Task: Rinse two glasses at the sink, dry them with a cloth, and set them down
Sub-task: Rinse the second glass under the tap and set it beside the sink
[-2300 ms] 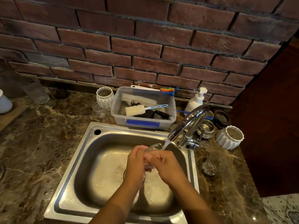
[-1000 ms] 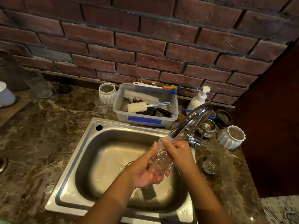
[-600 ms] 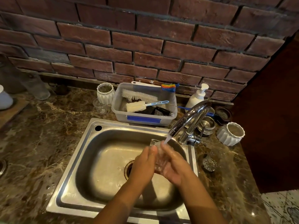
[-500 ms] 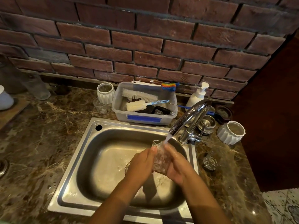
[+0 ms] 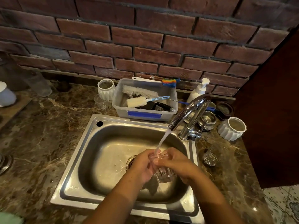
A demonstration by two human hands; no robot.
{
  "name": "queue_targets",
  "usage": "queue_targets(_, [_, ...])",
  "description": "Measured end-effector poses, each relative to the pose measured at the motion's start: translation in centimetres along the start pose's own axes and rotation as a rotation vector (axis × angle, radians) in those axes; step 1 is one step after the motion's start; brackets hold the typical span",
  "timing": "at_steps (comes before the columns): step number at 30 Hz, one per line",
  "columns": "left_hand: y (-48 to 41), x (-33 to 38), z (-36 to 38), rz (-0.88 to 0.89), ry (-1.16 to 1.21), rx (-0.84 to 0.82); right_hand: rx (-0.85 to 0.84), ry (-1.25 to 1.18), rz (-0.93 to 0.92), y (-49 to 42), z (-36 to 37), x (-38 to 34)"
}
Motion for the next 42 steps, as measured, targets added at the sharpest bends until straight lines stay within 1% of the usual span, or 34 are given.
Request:
queue_targets(3, [0.0,-0.2,0.4,0.04,0.023,-0.024,0.109,0.074,-0.156,-0.4,-1.0,-0.9])
queue_targets(4, [0.2,0.0,0.6,0.073,0.039,-0.034,0.147,0.071,-0.213,-0.5,-1.0,-1.2])
queue_targets(6, [0.6,0.9,0.8,0.158,0.068,-0.036,0.187,-0.018,-0.298,-0.7,-0.4,-1.3])
queue_targets(9, [1.0,2.5,0.5,0.257,0.084,-0.021,0.124,-0.074,-0.326,-0.4,1.1,-0.7])
queue_targets(11, [1.2,3.0,0.0,0.31,0.035,-0.016,0.094,-0.089,-0.347,-0.1,1.4,-0.6])
queue_targets(15, [1.6,2.7,0.3,0.403,-0.064,-0.042,0.143,-0.132,-0.392,-0.5,1.0,-0.9])
queue_targets(17, [1.6,2.7,0.6,0.464,-0.061,-0.031,0.119,-0.118,-0.414,-0.5,1.3,-1.2])
queue_targets(19, [1.4,2.6,0.7,0.471,-0.019,-0.016,0.099,-0.103,-0.428,-0.6,1.1,-1.4])
queue_targets(23, [1.2,2.4,1.3,0.462,-0.011,-0.025,0.154,-0.083,-0.449,-0.8,-0.1,-1.6])
queue_targets(27, [0.7,2.6,1.1,0.422,0.016,0.017,0.083,-0.051,-0.427,-0.9,0.4,-1.1])
queue_targets(30, [0.9,2.7,0.8,0.426,0.018,-0.005,0.124,-0.087,-0.427,-1.0,0.1,-1.3])
queue_targets(34, [1.1,3.1,0.5,0.412,0.029,0.024,0.083,-0.065,-0.425,-1.0,0.6,-1.4])
queue_targets(37, [1.1,3.2,0.4,0.42,0.016,0.025,0.094,-0.099,-0.408,-1.0,0.7,-1.4])
queue_targets(40, [1.1,3.3,0.3,0.405,0.031,0.041,0.047,-0.068,-0.408,-0.9,1.2,-1.4])
queue_targets(42, [1.2,3.3,0.3,0.409,0.015,0.038,0.071,-0.08,-0.401,-1.0,1.1,-1.4])
Point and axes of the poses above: each hand's wrist, its own y-axis away from the middle knuckle, its own z-axis out of the palm, x = y × z, the point moved 3 cm from there along -y, towards the middle knuckle, and after that the axes turned 11 degrees about x, right-handed, at the moved point
